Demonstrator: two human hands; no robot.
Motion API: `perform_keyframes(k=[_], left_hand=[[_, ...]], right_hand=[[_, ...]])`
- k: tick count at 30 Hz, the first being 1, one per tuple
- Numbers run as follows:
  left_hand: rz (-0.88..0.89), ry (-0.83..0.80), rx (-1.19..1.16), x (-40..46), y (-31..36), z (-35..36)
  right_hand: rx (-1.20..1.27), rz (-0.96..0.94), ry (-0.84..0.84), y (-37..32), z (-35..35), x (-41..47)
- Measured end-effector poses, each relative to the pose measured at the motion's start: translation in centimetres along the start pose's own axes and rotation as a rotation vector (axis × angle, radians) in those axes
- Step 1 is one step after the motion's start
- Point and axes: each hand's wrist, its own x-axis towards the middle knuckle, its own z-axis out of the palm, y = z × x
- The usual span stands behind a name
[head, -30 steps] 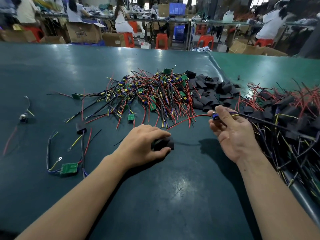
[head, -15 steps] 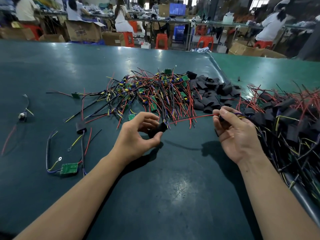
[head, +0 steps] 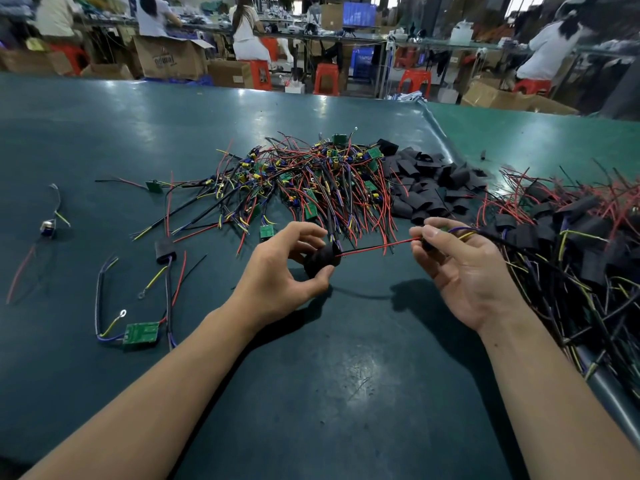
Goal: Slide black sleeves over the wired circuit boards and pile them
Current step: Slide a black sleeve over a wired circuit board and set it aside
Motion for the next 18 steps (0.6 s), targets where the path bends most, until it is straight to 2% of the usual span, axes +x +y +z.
perform_keyframes(k=[3,6,10,14,18], left_hand=[[0.109,-0.012,0.191,-0.2,0.7,0.4],[0.199,0.010,0.295,-0.2,1.4,0.9],[0.256,0.012,0.312,-0.1,1.9,1.1],[0.243,-0.010,0.257,0.0,2.3,1.5],[0.294,-0.001,0.251,0.2,2.2,1.8]], right_hand=[[0.008,0.041,-0.085,0.3,0.6,-0.2],[-0.098,0.043,-0.160,1.1,1.5,-0.8],[-0.223,-0.067,-0.180,2.0,2.2,-1.1],[-0.429,-0.201,-0.099,2.0,2.1,-0.7],[-0.303,-0.137,-0.098,2.1,2.1,-0.6]])
